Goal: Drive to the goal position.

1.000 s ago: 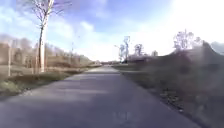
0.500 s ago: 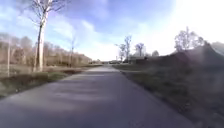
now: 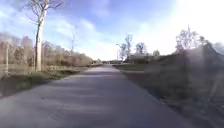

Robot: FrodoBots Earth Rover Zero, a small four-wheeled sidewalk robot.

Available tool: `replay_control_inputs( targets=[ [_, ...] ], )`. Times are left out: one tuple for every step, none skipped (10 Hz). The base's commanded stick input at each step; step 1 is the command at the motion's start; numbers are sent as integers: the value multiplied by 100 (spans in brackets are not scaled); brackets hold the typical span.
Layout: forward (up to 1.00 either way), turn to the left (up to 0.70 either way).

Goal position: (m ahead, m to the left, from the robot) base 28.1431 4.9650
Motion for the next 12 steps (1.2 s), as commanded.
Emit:
replay_control_inputs(
  targets=[
    [100,0],
    [100,0],
    [100,1],
    [100,5],
    [100,8],
    [100,24],
    [100,32],
    [100,22],
    [100,10],
    [100,0],
    [100,0],
    [100,0]
  ],
)
